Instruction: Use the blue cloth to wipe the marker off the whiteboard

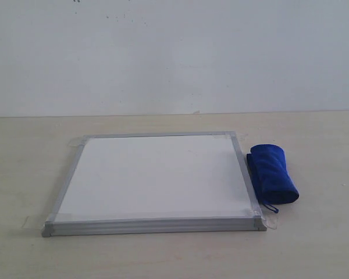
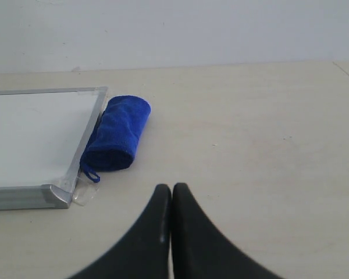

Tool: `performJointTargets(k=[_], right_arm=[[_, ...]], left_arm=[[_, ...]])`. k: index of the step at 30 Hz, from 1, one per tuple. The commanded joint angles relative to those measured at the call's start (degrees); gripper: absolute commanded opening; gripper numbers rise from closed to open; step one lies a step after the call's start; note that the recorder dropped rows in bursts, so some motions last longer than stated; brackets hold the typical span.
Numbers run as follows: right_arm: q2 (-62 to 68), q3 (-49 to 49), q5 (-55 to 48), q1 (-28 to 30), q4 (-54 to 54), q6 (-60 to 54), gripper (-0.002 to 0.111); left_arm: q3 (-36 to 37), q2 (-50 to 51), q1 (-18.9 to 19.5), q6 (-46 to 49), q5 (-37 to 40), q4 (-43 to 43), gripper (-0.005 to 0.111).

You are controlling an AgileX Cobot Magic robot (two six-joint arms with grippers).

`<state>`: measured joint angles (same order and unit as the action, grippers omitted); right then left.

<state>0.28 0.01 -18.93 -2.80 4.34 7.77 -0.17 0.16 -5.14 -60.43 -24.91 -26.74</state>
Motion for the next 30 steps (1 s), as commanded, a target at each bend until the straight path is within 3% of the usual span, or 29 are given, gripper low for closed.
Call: performJointTargets(k=[1,9,12,14,19,24,30], right_arm=[[-0.3,0.0,0.4,0.5,0.3,0.0,0.000],[-0.3,0.0,0.4,0.5,0.3,0.0,0.000],[-0.3,0.0,0.4,0.5,0.3,0.0,0.000],[-0.3,0.0,0.4,0.5,0.3,0.0,0.000],[-0.3,0.0,0.4,0.5,0.3,0.0,0.000],[-0.3,0.0,0.4,0.5,0.3,0.0,0.000],[-0.3,0.0,0.4,0.5,0.3,0.0,0.000]], left_arm=[[0.2,-0.2,0.3,-5.3,-3.6,-2.0,0.004],[0.2,-0.2,0.3,-13.3,-12.0,-11.4,0.004],[0.2,-0.2,0.3,-9.0,-12.5,-9.3,0.004],[0.2,-0.2,0.3,-1.2,-10.5,-4.6,0.004],[0.2,-0.2,0.3,18.6,4.2,10.0,0.004],[0.2,-0.2,0.3,37.7,21.7,11.5,0.004],[0.2,-0.2,0.3,54.3,33.9,19.5,0.004]])
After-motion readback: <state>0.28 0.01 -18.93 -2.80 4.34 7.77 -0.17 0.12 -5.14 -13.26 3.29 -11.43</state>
